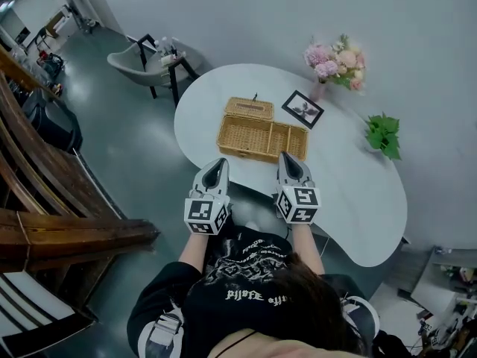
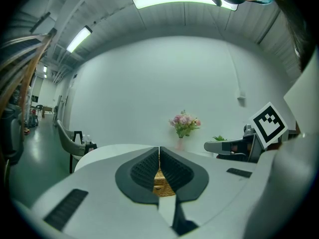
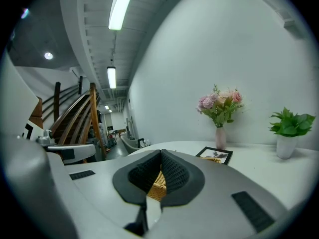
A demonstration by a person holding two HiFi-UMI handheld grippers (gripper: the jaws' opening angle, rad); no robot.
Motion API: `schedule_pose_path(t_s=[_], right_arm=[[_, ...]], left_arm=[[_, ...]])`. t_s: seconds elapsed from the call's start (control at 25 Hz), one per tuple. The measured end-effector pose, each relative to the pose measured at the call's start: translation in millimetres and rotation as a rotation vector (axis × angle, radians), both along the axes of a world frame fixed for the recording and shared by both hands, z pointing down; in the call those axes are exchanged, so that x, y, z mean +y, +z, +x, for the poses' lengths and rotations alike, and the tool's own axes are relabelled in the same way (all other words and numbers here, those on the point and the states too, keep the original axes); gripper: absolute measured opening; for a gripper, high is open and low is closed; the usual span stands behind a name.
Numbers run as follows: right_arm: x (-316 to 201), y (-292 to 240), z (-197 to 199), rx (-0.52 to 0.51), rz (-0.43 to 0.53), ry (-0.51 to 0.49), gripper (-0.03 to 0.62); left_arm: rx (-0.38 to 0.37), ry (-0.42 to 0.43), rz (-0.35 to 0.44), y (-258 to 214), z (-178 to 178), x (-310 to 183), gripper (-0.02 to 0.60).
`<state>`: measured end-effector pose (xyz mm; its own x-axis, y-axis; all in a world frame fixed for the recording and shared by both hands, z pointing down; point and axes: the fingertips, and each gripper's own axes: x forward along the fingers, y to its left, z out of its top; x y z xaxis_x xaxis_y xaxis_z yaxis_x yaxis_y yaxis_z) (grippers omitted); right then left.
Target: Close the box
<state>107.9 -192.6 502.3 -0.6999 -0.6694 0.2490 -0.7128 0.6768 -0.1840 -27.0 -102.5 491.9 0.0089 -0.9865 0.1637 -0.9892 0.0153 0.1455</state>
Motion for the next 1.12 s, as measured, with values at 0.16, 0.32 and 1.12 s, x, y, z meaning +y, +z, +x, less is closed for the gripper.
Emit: schedule_pose_path(t_s=[0.16,0.32,1.12], right_arm=[[-20.6,-2.0,-11.6,0.008,0.001,0.018,0.025],[-44.2,-3.6,-27.7,0.018,-0.006,0.046,0.025],[-157.6,8.9,-122.8,0.037,-0.193,0.130,0.098]], left_arm=[[0.009,-0.004,0.001,1.4,-20.8,-22.0,0.025],[0.017,0.005,0.005,-1.4,-44.8,-47.1,0.025],[0.019,0.125,-0.047,14.6,-146.8,-178.5,0.026]])
